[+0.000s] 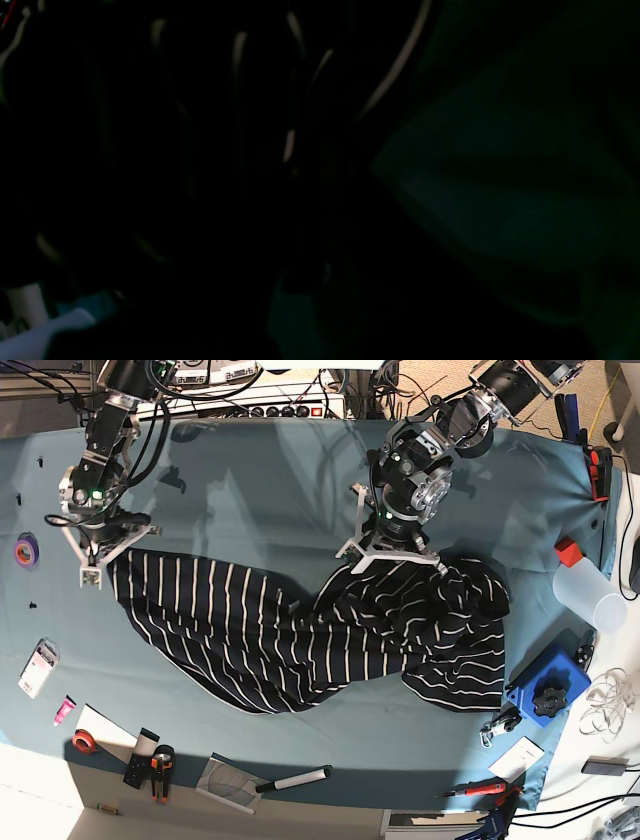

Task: Layout the t-shirt on the table in an organized manner, then fold the t-shirt properly
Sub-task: 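Lift the shirt with both grippers and swing it toward the table edge, then lower the held shirt onto the table with both grippers, spreading it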

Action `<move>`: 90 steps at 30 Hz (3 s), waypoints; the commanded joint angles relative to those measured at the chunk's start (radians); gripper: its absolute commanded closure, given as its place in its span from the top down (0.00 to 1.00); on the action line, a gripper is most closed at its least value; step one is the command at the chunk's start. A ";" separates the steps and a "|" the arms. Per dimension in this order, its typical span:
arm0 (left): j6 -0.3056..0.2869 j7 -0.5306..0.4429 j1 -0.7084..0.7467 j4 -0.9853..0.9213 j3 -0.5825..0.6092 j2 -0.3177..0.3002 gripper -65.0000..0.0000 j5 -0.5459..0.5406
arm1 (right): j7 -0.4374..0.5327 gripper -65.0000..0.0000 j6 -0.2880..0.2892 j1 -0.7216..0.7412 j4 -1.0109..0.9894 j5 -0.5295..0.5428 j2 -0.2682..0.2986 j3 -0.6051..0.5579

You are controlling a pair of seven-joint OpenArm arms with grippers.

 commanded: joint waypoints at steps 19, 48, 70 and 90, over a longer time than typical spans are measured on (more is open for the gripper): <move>0.072 0.335 0.180 0.386 -0.002 -0.009 0.00 0.302 | -0.011 0.00 -0.007 0.026 0.321 0.324 0.117 0.186; -0.090 -0.005 0.260 0.525 -0.478 -0.014 0.00 -0.104 | 0.007 0.00 0.056 0.116 0.207 0.337 0.117 0.127; -0.225 -0.135 -0.722 -0.220 -0.584 -0.014 0.00 -0.317 | 0.294 0.00 0.054 1.173 -0.717 0.357 0.217 -0.205; -0.272 0.216 -1.275 -0.442 -0.584 -0.127 0.00 -0.642 | 0.104 0.00 0.131 1.390 -0.772 0.468 0.219 -0.181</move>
